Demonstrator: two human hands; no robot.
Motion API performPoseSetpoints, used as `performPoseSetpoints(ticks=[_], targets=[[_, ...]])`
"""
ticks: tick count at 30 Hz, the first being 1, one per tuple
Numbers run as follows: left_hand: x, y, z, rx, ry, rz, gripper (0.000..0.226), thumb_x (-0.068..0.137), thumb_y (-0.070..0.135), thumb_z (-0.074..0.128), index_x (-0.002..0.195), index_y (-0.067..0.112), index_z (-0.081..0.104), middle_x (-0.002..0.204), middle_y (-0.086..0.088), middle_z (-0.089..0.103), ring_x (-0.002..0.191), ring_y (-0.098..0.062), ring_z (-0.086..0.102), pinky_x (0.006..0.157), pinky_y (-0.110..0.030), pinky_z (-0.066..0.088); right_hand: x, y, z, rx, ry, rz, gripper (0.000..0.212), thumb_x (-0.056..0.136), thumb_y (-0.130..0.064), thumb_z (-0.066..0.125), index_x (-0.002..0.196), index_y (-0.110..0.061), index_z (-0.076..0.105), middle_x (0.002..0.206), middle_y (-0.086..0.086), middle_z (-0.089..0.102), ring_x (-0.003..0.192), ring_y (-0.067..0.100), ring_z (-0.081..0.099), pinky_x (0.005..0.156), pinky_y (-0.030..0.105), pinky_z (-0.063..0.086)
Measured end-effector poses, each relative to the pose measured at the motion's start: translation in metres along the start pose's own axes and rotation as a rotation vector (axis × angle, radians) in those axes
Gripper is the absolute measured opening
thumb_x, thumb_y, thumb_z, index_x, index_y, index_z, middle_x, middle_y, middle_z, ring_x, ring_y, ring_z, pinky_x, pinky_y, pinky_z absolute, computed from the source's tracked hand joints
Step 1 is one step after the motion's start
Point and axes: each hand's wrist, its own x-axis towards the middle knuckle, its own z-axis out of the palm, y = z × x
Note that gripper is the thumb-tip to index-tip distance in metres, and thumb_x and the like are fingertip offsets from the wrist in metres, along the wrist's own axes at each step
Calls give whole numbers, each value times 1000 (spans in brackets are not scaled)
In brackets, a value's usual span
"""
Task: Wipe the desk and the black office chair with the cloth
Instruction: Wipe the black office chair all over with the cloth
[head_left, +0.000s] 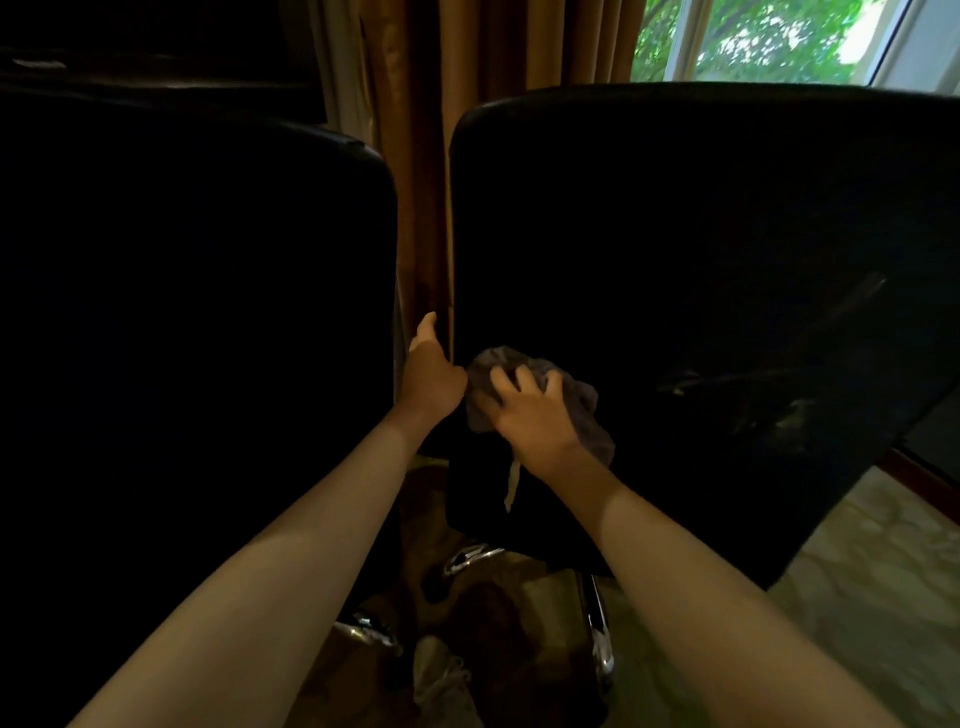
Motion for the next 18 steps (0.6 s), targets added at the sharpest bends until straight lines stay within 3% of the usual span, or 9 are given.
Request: performPoseSetpoints(ticks=[2, 5, 7, 9, 11, 14, 16, 18], targets=[[-3, -1, -2, -10, -58, -10, 77, 89, -4, 54, 150, 13, 10, 148, -14, 33, 132, -34, 39, 104, -52, 38, -12, -11, 16, 97, -255, -30, 51, 96, -16, 46, 145, -23, 32, 152, 7, 19, 135, 34, 25, 105, 53, 25], [-3, 0, -5, -14, -93, -27, 79, 88, -7, 53, 150, 9, 8, 152, -13, 25, 136, -32, 32, 109, -49, 34, -29, -8, 23, 137, -294, 6, 57, 90, -11, 53, 142, -25, 35, 149, 7, 20, 133, 34, 24, 104, 52, 27], [-4, 0, -3, 37, -63, -17, 76, 88, -7, 53, 150, 8, 11, 151, -14, 28, 135, -32, 35, 109, -45, 34, -31, -1, 15, 110, -185, -13, 61, 84, -17, 62, 139, -30, 39, 144, 8, 30, 128, 33, 28, 99, 48, 33], [-9, 1, 3, 116, -11, -34, 74, 90, -3, 53, 150, 9, 12, 149, -13, 32, 134, -30, 36, 107, -41, 37, -26, 7, -4, 48, 61, 37, 73, 54, -29, 84, 122, -34, 59, 122, 7, 54, 109, 30, 38, 83, 42, 43], [-13, -1, 9, 109, 17, -61, 72, 89, -4, 53, 149, 10, 16, 147, -12, 35, 133, -28, 38, 106, -39, 39, -15, 16, -21, 66, 306, 91, 80, 33, -26, 88, 110, -30, 68, 107, 9, 62, 95, 29, 40, 76, 40, 36], [-10, -6, 8, 84, 19, -56, 66, 87, -1, 56, 145, 12, 26, 139, -12, 45, 127, -27, 46, 104, -41, 43, 4, 28, -47, 26, 478, 178, 73, 49, -27, 85, 119, -29, 63, 116, 10, 61, 101, 29, 42, 81, 41, 29], [-8, -8, 2, 73, 37, -34, 62, 88, 2, 58, 143, 11, 30, 135, -10, 49, 124, -26, 49, 104, -39, 43, 16, 29, -49, -28, 458, 232, 69, 56, -29, 82, 122, -32, 61, 119, 7, 61, 104, 28, 43, 85, 42, 30], [-8, -7, -1, 75, 44, -11, 60, 89, 1, 56, 142, 9, 30, 135, -10, 49, 125, -24, 48, 103, -32, 42, 19, 23, -35, -64, 385, 171, 58, 64, -32, 74, 120, -34, 62, 119, 4, 63, 103, 28, 43, 86, 41, 31]])
